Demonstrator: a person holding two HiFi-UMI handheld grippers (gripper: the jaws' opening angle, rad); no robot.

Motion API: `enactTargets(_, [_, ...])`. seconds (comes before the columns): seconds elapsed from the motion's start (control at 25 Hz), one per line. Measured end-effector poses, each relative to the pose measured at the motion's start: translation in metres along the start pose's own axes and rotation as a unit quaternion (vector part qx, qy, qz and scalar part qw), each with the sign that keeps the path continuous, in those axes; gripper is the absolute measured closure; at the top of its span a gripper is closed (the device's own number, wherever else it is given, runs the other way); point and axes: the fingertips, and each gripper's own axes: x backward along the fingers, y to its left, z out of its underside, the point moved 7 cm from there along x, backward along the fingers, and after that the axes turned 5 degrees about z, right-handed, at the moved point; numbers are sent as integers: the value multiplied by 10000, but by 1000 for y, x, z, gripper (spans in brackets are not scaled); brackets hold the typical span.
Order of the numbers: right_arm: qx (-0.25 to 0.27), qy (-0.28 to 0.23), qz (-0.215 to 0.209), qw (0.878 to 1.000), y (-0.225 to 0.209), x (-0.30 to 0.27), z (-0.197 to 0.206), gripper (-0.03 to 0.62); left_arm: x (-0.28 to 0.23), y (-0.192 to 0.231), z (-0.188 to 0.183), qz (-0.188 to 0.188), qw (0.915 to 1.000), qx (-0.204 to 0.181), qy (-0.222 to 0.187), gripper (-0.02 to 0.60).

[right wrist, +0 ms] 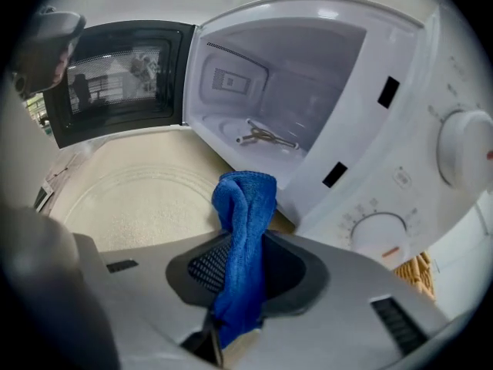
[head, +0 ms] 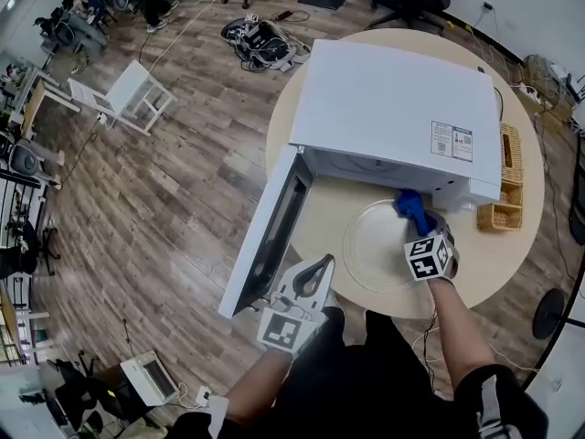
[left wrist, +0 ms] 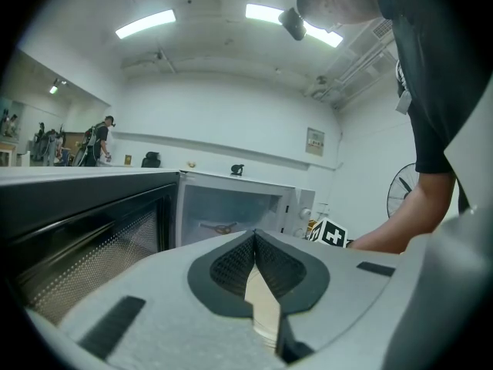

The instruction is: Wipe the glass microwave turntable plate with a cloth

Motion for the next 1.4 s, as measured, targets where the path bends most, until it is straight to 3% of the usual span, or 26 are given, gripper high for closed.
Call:
enactTargets(0.32, [-46, -198, -107, 9997, 4, 12, -10, 499, 3, -4, 0, -78, 10000, -58, -6, 575])
enactTargets(0.56, [21, -559, -713, 9959, 45, 38, -26, 499, 9, -7, -1, -160, 9999, -55, -25, 575])
enactTargets(0.88, [191, -628, -1636, 9843, 113, 70, -27, 499, 23, -4, 1, -394, 9991, -147, 99, 575])
enactTargets(1.0, [144, -606, -1890, 9800, 126, 79, -25, 499, 26, -3, 3, -421, 9987, -288, 63, 575])
enactTargets(1.4, [319, -205, -2559, 9660, 166, 86, -6, 499, 28, -4, 5, -478, 9986, -227, 80, 575])
